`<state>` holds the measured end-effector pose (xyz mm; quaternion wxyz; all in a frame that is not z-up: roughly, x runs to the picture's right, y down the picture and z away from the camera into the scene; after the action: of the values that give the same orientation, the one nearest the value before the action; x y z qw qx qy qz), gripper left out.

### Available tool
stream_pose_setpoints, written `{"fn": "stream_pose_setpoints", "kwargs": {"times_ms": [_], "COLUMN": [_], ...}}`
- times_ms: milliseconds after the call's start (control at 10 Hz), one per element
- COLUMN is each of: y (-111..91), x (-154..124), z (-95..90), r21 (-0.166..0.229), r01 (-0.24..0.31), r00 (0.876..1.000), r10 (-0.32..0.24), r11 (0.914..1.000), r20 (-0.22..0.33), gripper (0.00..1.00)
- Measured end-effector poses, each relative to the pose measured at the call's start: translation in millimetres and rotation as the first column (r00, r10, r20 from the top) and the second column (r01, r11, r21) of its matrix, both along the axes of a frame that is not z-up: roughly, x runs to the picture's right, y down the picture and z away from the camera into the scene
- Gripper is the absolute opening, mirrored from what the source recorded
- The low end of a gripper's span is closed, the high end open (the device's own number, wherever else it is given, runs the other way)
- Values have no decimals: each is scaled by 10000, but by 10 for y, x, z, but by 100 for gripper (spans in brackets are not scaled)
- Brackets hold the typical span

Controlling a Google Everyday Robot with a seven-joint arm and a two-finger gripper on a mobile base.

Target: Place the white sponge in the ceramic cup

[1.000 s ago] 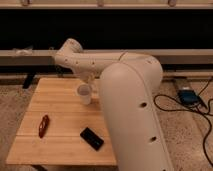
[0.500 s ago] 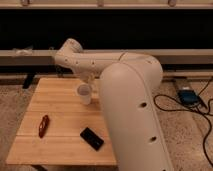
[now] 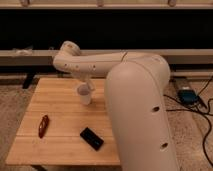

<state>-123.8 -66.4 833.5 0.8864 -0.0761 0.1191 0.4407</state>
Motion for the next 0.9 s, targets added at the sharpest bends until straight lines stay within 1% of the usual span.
{"fn": "stream_pose_setpoints", "kwargs": {"times_ms": [200,500,600,700,800,900], "y": [-56,-104,-99,-96,-91,-79], "x": [-196,-383,-418,-406,-423,-427], "z": [14,98,116,138,152,167], "r21": [281,378,391,417,468,488], "r01": [216,345,311,275,119,-105], "r00": [9983,9946,9932,9925,9908,9886], "r10": [-230,-381,-353,-322,-181,30], "r11": [9994,9987,9988,9988,9988,9988], "r20": [528,968,1112,1178,1341,1505], "gripper": [0,0,4,12,24,34]}}
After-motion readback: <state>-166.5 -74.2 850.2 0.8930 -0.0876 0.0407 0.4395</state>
